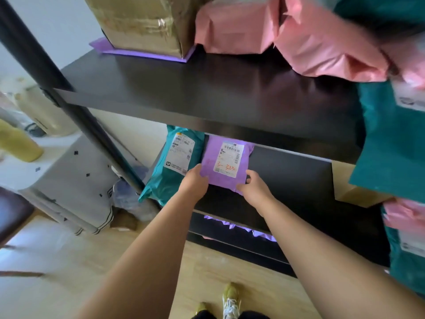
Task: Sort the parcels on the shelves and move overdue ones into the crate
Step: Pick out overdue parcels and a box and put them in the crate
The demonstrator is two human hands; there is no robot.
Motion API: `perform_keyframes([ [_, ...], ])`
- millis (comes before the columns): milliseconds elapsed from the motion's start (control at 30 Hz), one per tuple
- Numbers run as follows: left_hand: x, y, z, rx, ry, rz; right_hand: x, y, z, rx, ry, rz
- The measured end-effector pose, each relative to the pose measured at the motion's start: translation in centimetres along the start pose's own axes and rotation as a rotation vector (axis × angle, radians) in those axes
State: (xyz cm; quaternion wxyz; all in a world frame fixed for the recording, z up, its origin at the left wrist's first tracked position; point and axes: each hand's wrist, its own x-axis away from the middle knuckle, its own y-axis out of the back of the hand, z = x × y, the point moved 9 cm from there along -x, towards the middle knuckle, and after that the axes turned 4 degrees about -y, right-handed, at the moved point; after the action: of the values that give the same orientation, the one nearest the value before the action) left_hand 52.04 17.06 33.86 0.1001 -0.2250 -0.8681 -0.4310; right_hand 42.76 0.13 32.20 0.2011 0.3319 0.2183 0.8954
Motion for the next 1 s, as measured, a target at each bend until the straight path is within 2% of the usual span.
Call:
perform_keyframes([
  [233,-2.0,-1.5,-0.2,0.062,0.03,0.07,-2.1,-0.1,0.2,-0.12,-0.059,0.069],
  [500,-2.7,-4.2,1.5,0.286,0.109,0.193,-2.5,-0.4,-1.1,-0.264,-0.255,-0.014],
  [600,-2.0,-4.7,1.8,0.309,0.085,0.236,-1.6,-0.8,-1.5,-0.314,-0.26,-0.045],
  [733,-0.5,-3.7,2.4,0.333,0.074,0.204,0.3,-1.0,-2.0,-0.401,-0.245,-0.104],
  [867,0.2,-1.7,2.9,0.355,0.06,0.091,2.2,-0.4,-2.7,-0.487,-0.211,-0.13],
  [933,0.6,-1.0,2.9,0.473,0.065,0.048,3.3,-0.2,-3.4,-0.545,-0.197,-0.118],
  [1000,1.2,-1.0,2.5,0.612,0.072,0.092,4.4,-0.2,-4.1,-0.636,-0.191,-0.075],
])
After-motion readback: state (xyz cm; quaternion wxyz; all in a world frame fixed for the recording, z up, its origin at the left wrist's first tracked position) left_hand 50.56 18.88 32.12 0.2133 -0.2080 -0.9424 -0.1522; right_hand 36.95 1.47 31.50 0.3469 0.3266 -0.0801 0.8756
